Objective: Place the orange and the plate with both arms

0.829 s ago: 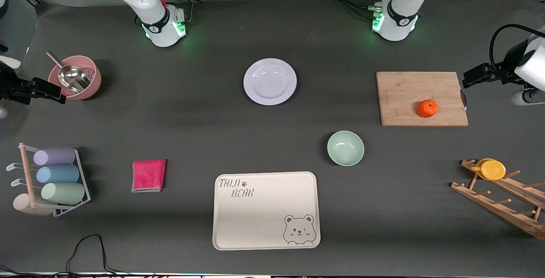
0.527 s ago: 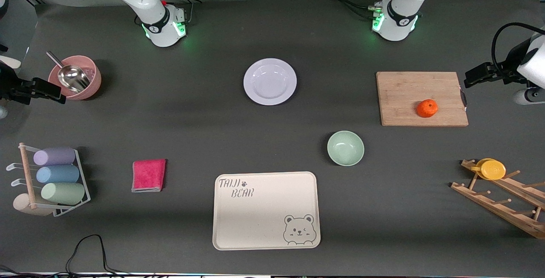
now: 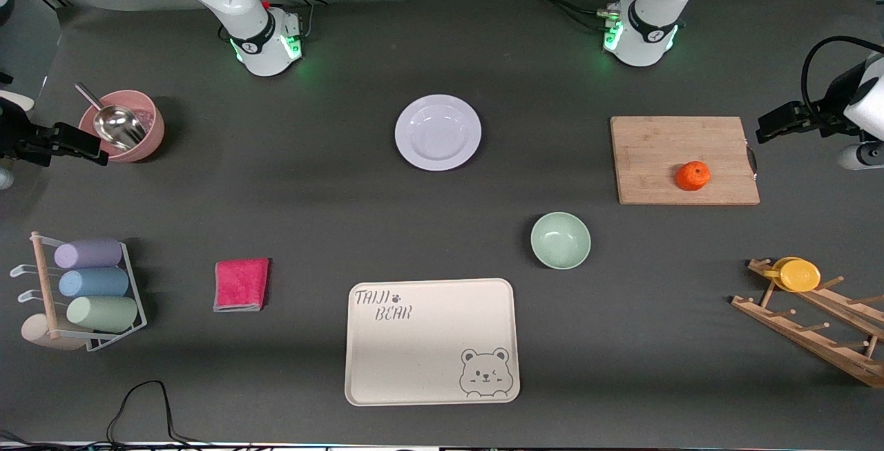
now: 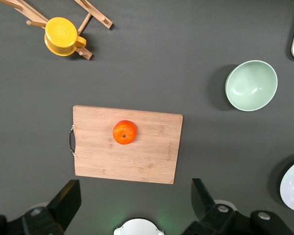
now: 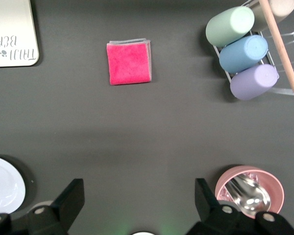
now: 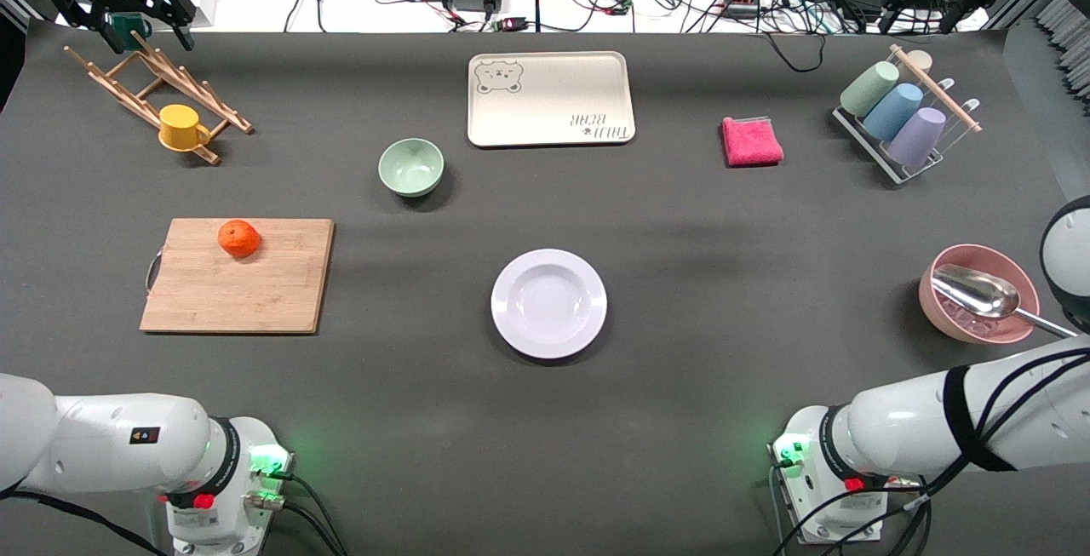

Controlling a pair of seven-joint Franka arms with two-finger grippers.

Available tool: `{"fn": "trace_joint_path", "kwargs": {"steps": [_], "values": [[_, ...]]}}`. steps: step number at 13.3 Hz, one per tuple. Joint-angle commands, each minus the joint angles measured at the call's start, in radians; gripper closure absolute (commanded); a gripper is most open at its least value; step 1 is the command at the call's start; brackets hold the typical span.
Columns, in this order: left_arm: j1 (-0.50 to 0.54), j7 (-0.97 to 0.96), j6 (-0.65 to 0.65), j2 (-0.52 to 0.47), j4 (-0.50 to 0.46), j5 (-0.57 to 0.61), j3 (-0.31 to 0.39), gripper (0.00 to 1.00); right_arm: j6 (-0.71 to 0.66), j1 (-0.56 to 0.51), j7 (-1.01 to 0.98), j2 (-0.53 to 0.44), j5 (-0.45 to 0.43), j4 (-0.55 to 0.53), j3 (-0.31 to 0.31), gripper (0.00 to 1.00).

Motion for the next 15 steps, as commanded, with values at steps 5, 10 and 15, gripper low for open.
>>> {"fn": "trace_joint_path", "kwargs": {"steps": [5,10,15], "values": [[0.017,0.021,-0.043,0.016,0.023,0.015,0.002,0.00,-0.015,0.116,0.170,-0.205,-0.005,-0.182,0.002,0.00],[0.057,0.023,-0.087,0.013,0.023,0.023,0.000,0.00,0.095,0.184,0.231,-0.432,0.004,-0.450,0.002,0.00],[0.102,0.141,-0.214,-0.079,0.000,0.023,0.060,0.00,0.120,0.333,0.324,-0.465,0.010,-0.508,0.003,0.00]]}}
